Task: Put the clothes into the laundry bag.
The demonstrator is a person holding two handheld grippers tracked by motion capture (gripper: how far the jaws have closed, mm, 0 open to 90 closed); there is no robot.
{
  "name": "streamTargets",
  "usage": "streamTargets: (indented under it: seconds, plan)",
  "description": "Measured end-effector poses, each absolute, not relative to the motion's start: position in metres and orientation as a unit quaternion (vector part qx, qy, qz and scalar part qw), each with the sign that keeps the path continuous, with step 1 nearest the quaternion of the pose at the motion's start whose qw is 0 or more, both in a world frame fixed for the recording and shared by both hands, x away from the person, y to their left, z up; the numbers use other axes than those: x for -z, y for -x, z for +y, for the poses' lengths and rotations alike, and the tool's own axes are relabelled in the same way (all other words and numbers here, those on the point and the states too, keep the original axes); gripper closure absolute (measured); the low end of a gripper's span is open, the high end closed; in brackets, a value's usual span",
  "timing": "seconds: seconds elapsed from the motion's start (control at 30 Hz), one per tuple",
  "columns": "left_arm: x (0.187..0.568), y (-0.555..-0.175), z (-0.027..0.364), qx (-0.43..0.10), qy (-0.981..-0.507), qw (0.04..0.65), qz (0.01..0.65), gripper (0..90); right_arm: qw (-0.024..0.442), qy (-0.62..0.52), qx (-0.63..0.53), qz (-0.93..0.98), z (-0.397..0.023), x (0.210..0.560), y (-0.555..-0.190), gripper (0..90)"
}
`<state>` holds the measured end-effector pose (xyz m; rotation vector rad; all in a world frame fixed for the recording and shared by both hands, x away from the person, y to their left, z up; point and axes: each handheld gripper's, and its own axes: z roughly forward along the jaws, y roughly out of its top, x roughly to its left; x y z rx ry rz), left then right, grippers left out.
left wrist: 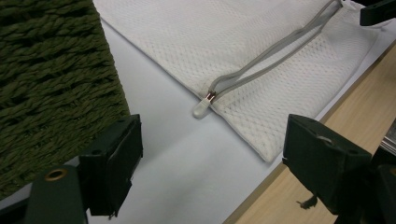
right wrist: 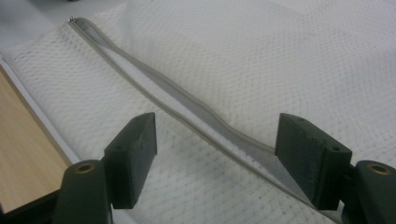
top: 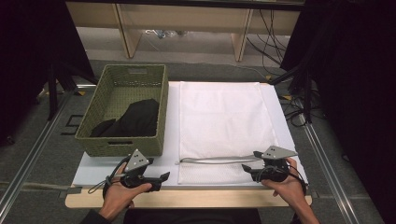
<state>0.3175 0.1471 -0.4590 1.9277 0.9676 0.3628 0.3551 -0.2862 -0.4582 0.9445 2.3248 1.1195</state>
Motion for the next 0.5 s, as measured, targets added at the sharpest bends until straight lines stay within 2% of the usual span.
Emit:
streamTargets:
  seconds: [0.5]
  plan:
    - [0.4588, -0.3181, 0.1461, -0.149, -0.788, 0.453, 0.389, 19.4, 0.193, -0.336, -0.402, 0.83, -0.2855, 0.4576, -0.3561, 30.4]
